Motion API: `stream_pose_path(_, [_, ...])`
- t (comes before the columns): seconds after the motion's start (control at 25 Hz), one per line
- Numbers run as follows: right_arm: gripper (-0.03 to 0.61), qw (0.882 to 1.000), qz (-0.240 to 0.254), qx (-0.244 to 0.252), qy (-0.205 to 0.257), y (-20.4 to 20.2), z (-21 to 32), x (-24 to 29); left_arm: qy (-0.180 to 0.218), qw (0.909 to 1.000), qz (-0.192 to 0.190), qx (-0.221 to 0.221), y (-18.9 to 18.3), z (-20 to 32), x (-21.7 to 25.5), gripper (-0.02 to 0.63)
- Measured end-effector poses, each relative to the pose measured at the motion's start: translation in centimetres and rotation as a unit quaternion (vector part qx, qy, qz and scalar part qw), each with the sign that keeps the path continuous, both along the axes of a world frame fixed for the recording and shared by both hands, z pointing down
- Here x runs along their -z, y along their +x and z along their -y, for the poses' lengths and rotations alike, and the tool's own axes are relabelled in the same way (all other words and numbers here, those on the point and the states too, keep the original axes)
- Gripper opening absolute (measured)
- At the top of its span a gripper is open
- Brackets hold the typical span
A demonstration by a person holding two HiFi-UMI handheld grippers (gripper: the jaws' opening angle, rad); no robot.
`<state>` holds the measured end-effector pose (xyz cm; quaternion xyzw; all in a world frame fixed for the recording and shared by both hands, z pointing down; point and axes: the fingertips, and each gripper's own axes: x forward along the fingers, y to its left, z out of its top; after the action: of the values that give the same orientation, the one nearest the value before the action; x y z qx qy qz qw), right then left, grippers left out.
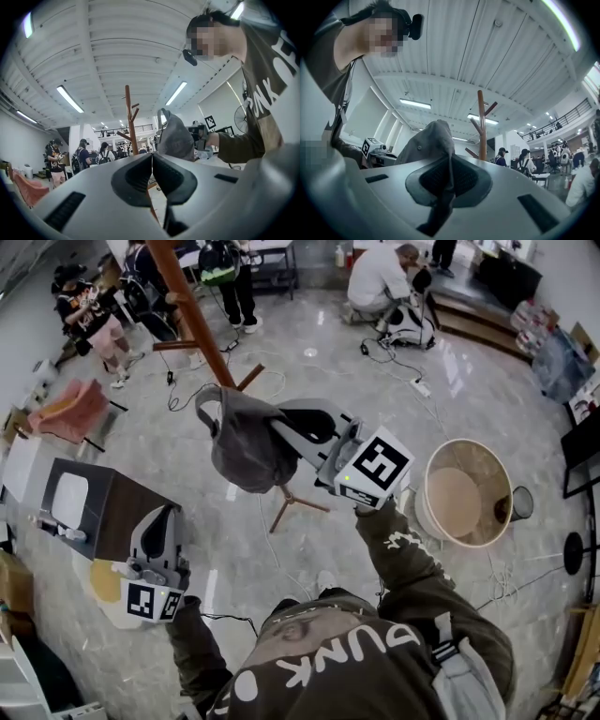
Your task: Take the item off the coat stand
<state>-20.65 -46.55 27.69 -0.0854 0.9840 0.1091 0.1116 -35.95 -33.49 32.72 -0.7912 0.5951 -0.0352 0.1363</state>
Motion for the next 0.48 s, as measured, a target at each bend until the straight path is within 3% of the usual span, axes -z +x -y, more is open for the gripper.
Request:
stream_pose_path(0.28, [0.014,1.000,-0.005,-0.016,-0.012,0.5,-5.0,-1.8,0.016,0.9997,-0.005,-0.017,-0.1,-4.8,0.8,0.005])
stream_pose_path(0.48, [0.014,0.999,-0.014,-0.043,-0.012,0.5,-11.3,-3.1,0.025,0.9989,-0.011,-0.038,-0.9,-10.7,0.5,0.005])
